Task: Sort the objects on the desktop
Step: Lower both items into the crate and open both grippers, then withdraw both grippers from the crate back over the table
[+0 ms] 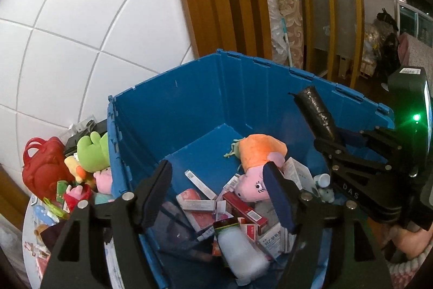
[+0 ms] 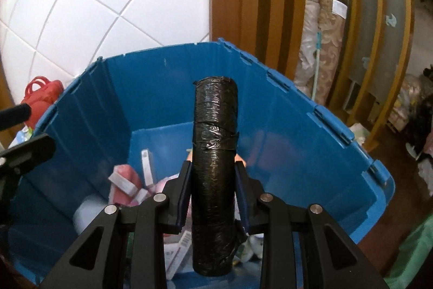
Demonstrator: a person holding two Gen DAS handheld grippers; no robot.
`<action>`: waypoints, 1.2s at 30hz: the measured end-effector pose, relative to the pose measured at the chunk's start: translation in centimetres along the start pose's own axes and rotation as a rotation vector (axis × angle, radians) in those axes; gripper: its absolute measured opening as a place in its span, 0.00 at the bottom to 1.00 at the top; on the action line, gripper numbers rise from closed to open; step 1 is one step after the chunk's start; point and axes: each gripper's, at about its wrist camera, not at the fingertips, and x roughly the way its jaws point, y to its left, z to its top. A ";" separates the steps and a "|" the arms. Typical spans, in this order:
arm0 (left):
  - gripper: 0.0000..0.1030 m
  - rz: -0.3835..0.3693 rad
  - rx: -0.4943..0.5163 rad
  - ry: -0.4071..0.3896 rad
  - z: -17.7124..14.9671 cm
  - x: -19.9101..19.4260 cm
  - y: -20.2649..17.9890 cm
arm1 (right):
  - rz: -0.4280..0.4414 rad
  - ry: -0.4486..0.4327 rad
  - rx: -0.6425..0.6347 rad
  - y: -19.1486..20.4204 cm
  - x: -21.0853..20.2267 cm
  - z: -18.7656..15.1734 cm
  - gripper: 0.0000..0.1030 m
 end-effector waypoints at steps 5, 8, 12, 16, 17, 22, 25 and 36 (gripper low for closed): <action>0.68 -0.006 -0.015 -0.012 -0.1 -0.3 0.4 | -0.013 0.011 0.005 -0.3 0.0 -0.1 0.33; 0.70 -0.011 -0.026 -0.022 -0.2 -0.6 0.6 | -0.030 -0.019 0.009 -0.6 -0.6 0.2 0.59; 0.75 -0.020 -0.033 -0.050 -0.4 -1.3 0.9 | -0.053 -0.057 0.005 -0.5 -1.7 0.7 0.88; 0.77 0.004 -0.050 -0.095 -0.6 -2.3 1.5 | -0.043 -0.082 0.015 0.0 -2.8 0.9 1.00; 0.77 0.006 -0.056 -0.103 -0.6 -2.5 1.7 | -0.040 -0.085 0.014 0.2 -3.1 1.0 1.00; 0.77 0.020 -0.111 -0.172 -1.2 -4.1 3.7 | -0.007 -0.119 -0.001 2.0 -5.1 0.9 1.00; 0.77 0.022 -0.141 -0.166 -1.8 -4.4 5.1 | 0.018 -0.156 -0.009 3.4 -6.6 1.0 1.00; 0.77 0.112 -0.207 -0.171 -5.5 -5.8 11.5 | 0.130 -0.243 -0.052 10.1 -8.5 2.2 1.00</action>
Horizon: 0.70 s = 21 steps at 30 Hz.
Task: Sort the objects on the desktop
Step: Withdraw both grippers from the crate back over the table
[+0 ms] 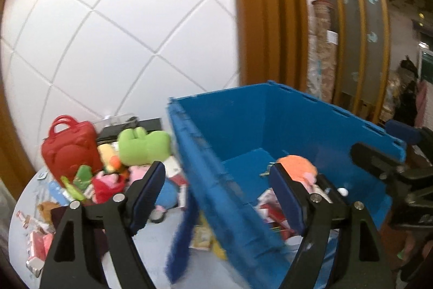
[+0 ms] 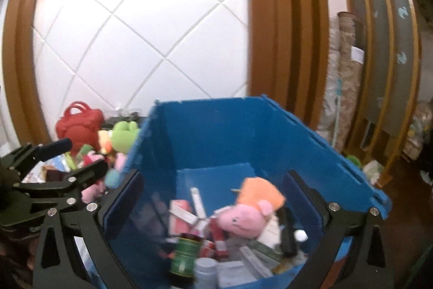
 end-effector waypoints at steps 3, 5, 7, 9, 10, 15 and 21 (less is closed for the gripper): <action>0.77 0.042 -0.031 0.014 -0.7 0.1 2.8 | 0.044 -0.015 -0.006 2.3 0.2 0.4 1.00; 0.77 0.077 -0.055 0.029 -1.3 0.0 5.1 | 0.061 -0.024 -0.025 4.3 0.3 0.8 1.00; 0.77 0.083 -0.097 0.053 -2.0 0.2 7.5 | 0.078 -0.032 -0.047 6.3 0.4 1.2 1.00; 0.77 0.102 -0.120 0.070 -2.8 0.2 10.0 | 0.101 -0.033 -0.066 8.4 0.6 1.5 1.00; 0.77 0.119 -0.121 0.074 -3.2 0.2 10.9 | 0.109 -0.036 -0.071 9.1 0.7 1.6 1.00; 0.77 0.132 -0.170 0.123 -5.9 0.0 17.1 | 0.174 -0.029 -0.109 14.8 1.9 1.8 1.00; 0.77 0.233 -0.236 0.199 -9.9 0.0 25.6 | 0.226 0.045 -0.135 21.4 5.3 0.9 1.00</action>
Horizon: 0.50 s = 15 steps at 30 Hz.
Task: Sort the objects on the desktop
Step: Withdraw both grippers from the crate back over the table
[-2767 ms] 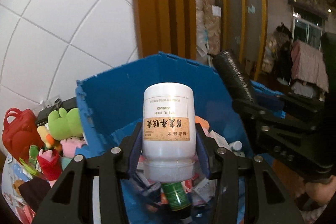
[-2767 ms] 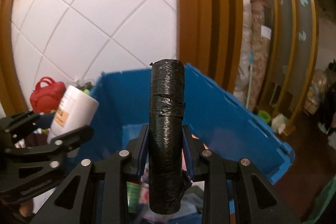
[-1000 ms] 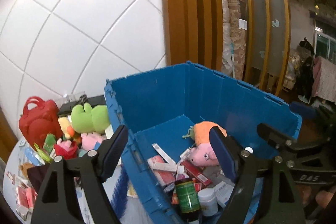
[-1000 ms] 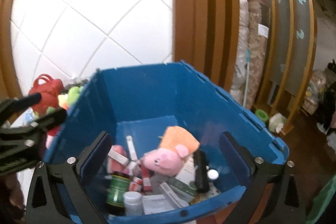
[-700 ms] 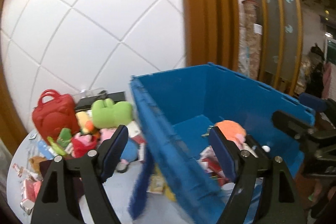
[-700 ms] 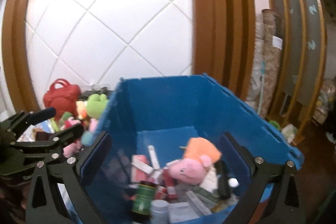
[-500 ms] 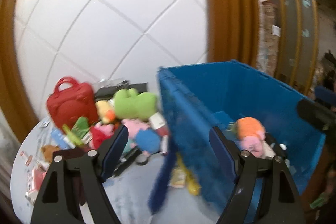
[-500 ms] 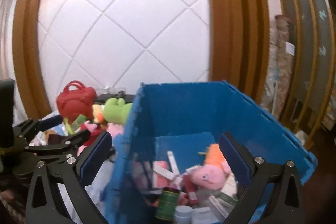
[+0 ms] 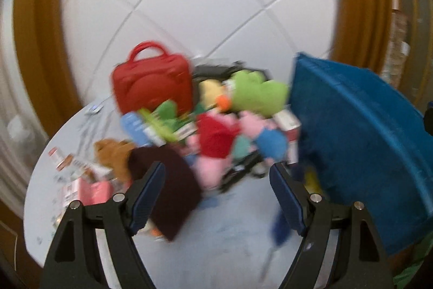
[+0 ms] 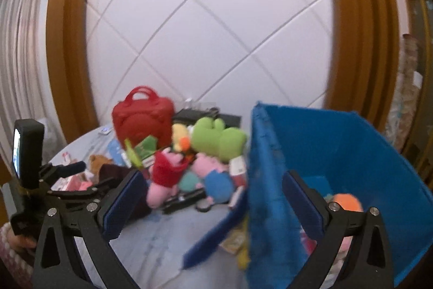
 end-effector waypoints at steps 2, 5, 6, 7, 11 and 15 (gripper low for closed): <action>0.77 0.049 -0.023 0.035 -0.9 1.0 3.5 | 0.021 0.028 0.000 1.6 1.6 -0.1 1.00; 0.77 0.089 -0.063 0.087 -2.3 2.3 8.3 | 0.048 0.081 -0.003 4.5 4.6 -0.4 1.00; 0.77 0.104 -0.075 0.106 -2.9 2.7 10.0 | 0.060 0.096 -0.003 5.6 5.8 -0.6 1.00; 0.77 0.131 -0.090 0.130 -3.7 3.2 12.3 | 0.067 0.121 0.000 6.6 7.1 -0.9 1.00; 0.77 0.202 -0.143 0.202 -6.3 4.4 18.6 | 0.092 0.220 0.027 9.7 11.4 -2.4 1.00; 0.77 0.264 -0.209 0.253 -8.0 5.7 24.3 | 0.118 0.331 0.065 12.4 15.4 -4.7 1.00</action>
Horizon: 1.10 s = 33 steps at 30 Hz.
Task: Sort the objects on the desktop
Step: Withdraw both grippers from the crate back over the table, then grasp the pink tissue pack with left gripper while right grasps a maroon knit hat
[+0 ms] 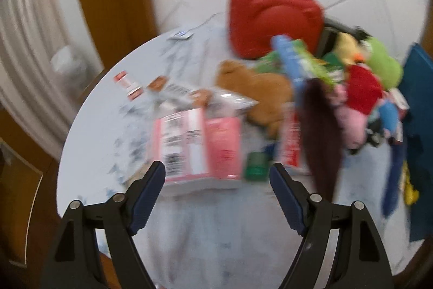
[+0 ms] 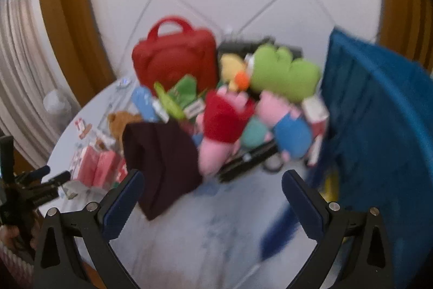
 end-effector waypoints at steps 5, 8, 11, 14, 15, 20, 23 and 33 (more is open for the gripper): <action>0.77 0.013 -0.011 0.039 0.6 3.2 3.2 | 0.008 0.079 0.020 2.2 4.6 -1.2 1.00; 0.77 -0.015 -0.008 0.064 1.1 5.1 4.0 | 0.016 0.142 0.039 3.2 7.4 -1.9 1.00; 0.77 -0.030 -0.005 0.098 1.8 7.1 4.2 | 0.018 0.164 0.046 4.4 9.0 -2.2 1.00; 0.77 -0.053 -0.009 0.135 2.3 9.0 4.2 | 0.021 0.173 0.035 5.7 9.9 -1.6 1.00; 0.77 -0.061 -0.011 0.153 2.4 9.7 4.2 | 0.021 0.174 0.025 6.2 10.3 -1.3 1.00; 0.79 -0.055 0.021 0.187 2.5 12.1 3.5 | 0.033 0.193 -0.003 8.5 12.7 0.0 1.00; 0.82 -0.047 0.032 0.207 3.0 13.2 3.3 | 0.046 0.216 -0.016 9.9 14.8 0.6 1.00; 0.80 -0.077 0.018 0.213 4.2 15.1 3.9 | 0.075 0.281 -0.037 12.4 20.2 1.1 1.00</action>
